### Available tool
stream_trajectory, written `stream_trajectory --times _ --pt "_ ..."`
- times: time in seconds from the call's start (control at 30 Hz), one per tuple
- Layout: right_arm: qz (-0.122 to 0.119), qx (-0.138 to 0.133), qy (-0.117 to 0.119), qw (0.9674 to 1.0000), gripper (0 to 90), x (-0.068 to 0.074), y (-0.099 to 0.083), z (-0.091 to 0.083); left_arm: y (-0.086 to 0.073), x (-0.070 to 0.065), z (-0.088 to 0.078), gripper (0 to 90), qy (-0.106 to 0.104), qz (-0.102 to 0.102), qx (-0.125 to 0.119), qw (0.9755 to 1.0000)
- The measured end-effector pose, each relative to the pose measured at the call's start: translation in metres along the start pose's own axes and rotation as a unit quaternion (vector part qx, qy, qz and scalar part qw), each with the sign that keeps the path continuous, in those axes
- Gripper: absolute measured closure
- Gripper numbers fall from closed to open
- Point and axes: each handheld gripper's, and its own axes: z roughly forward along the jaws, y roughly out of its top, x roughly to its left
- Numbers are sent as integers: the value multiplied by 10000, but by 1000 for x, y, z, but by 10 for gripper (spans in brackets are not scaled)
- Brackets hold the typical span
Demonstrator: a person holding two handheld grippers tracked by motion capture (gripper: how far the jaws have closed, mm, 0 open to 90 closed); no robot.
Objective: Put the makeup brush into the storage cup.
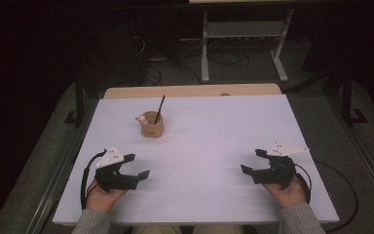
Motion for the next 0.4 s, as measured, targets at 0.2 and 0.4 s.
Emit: stream_trajectory --times 0.2,0.4 --pt "-41 -10 9 10000 171 1 0 0 -1 1 0 176 9 19 5 10000" --pt "-60 -19 39 10000 171 1 0 0 -1 2 0 175 -5 16 -12 10000"
